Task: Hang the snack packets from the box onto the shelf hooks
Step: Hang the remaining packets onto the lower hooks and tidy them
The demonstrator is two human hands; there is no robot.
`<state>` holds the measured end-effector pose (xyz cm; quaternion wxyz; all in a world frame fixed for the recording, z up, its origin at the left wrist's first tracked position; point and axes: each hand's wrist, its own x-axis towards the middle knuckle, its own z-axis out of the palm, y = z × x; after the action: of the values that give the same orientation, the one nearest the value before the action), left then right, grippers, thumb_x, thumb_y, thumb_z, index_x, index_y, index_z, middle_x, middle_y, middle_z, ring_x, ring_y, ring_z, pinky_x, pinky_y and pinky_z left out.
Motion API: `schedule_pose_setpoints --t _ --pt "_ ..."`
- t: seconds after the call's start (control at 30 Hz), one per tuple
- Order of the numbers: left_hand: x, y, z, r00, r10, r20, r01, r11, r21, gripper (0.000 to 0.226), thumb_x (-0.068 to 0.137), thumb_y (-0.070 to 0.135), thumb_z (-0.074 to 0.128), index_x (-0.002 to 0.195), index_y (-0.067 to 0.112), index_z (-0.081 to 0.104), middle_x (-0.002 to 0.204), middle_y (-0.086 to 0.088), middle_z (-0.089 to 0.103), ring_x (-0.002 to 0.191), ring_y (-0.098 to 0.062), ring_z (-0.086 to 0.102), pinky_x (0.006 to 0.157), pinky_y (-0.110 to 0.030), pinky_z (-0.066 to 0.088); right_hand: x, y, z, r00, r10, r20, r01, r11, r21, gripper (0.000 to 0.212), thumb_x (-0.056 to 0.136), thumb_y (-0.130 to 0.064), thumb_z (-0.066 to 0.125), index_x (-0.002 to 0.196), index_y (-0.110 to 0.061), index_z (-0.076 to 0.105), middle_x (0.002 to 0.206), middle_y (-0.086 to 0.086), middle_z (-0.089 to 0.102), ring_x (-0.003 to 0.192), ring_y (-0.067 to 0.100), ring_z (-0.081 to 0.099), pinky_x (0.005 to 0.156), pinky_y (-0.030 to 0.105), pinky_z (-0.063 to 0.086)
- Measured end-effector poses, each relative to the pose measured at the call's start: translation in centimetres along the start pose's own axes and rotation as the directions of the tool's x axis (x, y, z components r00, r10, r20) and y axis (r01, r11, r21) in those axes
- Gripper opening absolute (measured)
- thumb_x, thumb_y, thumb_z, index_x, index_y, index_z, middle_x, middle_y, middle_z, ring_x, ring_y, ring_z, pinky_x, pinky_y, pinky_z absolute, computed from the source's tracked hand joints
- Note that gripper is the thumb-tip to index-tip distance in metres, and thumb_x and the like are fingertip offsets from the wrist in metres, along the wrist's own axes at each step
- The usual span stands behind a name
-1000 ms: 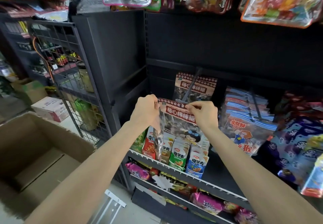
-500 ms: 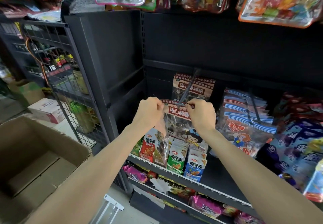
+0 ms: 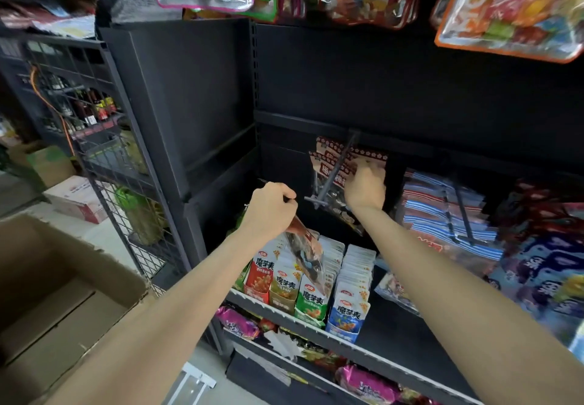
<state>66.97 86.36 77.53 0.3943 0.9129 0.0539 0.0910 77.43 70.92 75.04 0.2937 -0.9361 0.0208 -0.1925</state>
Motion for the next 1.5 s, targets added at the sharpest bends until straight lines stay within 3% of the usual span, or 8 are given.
schedule_pose_setpoints --t 0.13,0.23,0.43,0.57,0.7,0.9,1.03,1.5 --pt "-0.5 -0.2 0.3 1.000 0.002 0.020 -0.002 1.000 0.005 0.033 0.093 0.012 0.048 0.126 0.013 0.055 0.075 0.000 0.060 0.051 -0.011 0.054 0.046 -0.011 0.042 -4.6 0.4 -1.0 0.987 -0.087 -0.134 0.101 0.990 0.102 0.046 0.082 0.010 0.048 0.126 -0.005 0.048 0.129 0.015 0.048 0.124 0.030 0.036 0.101 0.037 0.035" --pt "-0.8 0.0 0.4 1.000 0.014 0.027 -0.015 1.000 0.009 0.036 0.093 0.012 0.048 0.129 0.013 0.053 0.089 -0.008 0.061 0.056 -0.010 0.054 0.053 -0.017 0.039 -8.1 0.1 -2.5 0.975 -0.125 0.185 0.051 0.931 0.361 0.051 0.075 0.020 0.044 0.117 -0.009 0.047 0.116 0.007 0.054 0.117 0.022 0.048 0.093 0.025 0.039" --pt "-1.6 0.6 0.7 1.000 -0.004 0.000 0.004 1.000 -0.027 0.037 0.093 0.012 0.048 0.131 0.010 0.050 0.117 -0.018 0.060 0.104 -0.032 0.059 0.083 -0.034 0.046 -10.8 -0.5 -5.9 0.608 -0.316 0.728 -0.053 0.899 0.435 0.079 0.083 0.006 0.057 0.147 -0.020 0.020 0.134 -0.009 0.038 0.128 0.002 0.035 0.087 0.010 0.041" --pt "-1.7 0.5 1.0 1.000 0.011 -0.022 -0.013 0.996 -0.086 0.037 0.095 0.013 0.047 0.132 0.011 0.049 0.098 -0.013 0.065 0.076 -0.021 0.061 0.071 -0.028 0.045 -11.7 -0.7 -4.8 0.805 -0.321 0.500 0.107 0.906 0.410 0.054 0.088 -0.005 0.062 0.138 -0.014 0.046 0.130 0.000 0.056 0.116 0.007 0.053 0.099 0.020 0.042" --pt "-2.6 -0.4 1.2 0.994 0.094 -0.050 -0.103 0.969 -0.223 0.034 0.102 0.021 0.035 0.134 0.011 0.043 0.094 -0.008 0.065 0.075 -0.014 0.063 0.070 -0.025 0.051 -11.8 -0.2 -3.6 0.961 -0.080 0.264 -0.024 0.930 0.368 0.025 0.096 -0.017 0.053 0.103 0.004 0.066 0.094 0.019 0.069 0.077 0.022 0.061 0.069 0.030 0.046" --pt "-1.6 -3.5 0.9 0.985 0.141 -0.100 -0.134 0.988 0.074 0.028 0.095 0.025 0.052 0.121 0.016 0.055 0.119 -0.011 0.040 0.101 -0.021 0.052 0.092 -0.029 0.046 -11.8 0.8 -2.7 0.943 0.075 0.323 -0.266 0.754 0.601 0.022 0.096 -0.014 0.053 0.106 -0.004 0.070 0.104 0.006 0.071 0.099 0.018 0.065 0.094 0.033 0.049" --pt "-0.1 -3.4 0.4 0.990 0.131 -0.043 -0.129 0.990 0.060 0.016 0.093 0.024 0.057 0.101 0.011 0.065 0.097 -0.008 0.052 0.088 -0.019 0.053 0.081 -0.024 0.039 -11.6 0.7 -2.5 0.939 0.138 0.315 -0.323 0.665 0.673 0.017 0.094 -0.012 0.056 0.091 -0.008 0.072 0.094 0.004 0.073 0.095 0.019 0.066 0.092 0.032 0.048" --pt "1.3 -2.5 1.5 0.984 0.144 -0.105 -0.142 0.990 0.025 0.012 0.091 0.018 0.059 0.093 0.009 0.067 0.090 -0.006 0.052 0.084 -0.016 0.050 0.077 -0.024 0.039 -10.0 1.2 -2.2 0.957 0.220 0.192 -0.292 0.729 0.620 0.019 0.087 -0.025 0.067 0.100 -0.011 0.071 0.098 0.003 0.073 0.092 0.015 0.068 0.090 0.035 0.053"
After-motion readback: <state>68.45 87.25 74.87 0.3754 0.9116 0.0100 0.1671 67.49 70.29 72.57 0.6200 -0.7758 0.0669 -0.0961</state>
